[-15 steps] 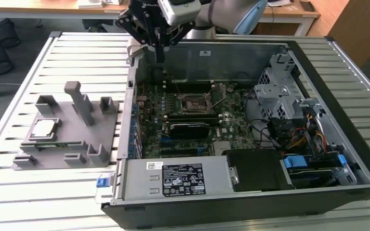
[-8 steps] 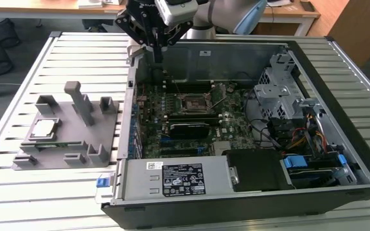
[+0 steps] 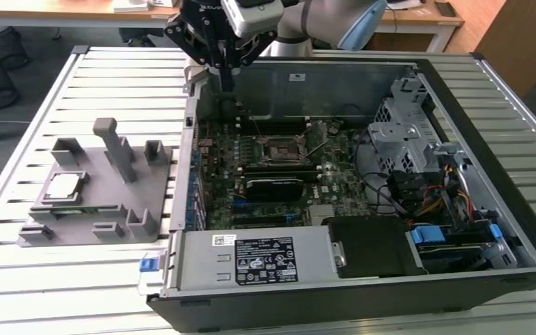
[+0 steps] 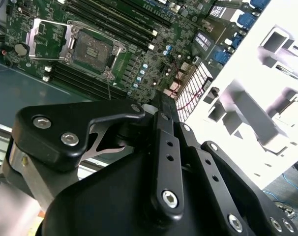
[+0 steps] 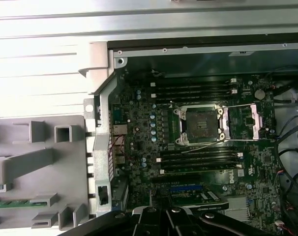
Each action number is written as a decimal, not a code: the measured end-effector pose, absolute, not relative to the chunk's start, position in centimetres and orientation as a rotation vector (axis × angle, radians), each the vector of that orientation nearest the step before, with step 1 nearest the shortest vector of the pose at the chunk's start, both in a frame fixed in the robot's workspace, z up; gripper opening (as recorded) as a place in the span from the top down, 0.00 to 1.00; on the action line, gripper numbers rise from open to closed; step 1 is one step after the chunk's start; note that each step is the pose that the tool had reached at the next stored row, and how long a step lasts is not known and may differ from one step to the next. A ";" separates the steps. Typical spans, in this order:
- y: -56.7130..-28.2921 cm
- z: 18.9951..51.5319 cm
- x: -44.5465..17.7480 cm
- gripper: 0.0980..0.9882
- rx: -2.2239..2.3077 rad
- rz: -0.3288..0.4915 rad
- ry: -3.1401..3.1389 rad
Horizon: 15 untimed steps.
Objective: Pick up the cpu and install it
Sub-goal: 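Reach for the cpu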
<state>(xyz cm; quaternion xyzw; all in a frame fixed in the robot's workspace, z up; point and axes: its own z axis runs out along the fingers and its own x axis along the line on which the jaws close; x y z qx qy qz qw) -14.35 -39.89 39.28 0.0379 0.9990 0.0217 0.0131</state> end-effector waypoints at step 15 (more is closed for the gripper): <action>-39.8 39.2 -15.8 0.99 0.118 0.068 3.113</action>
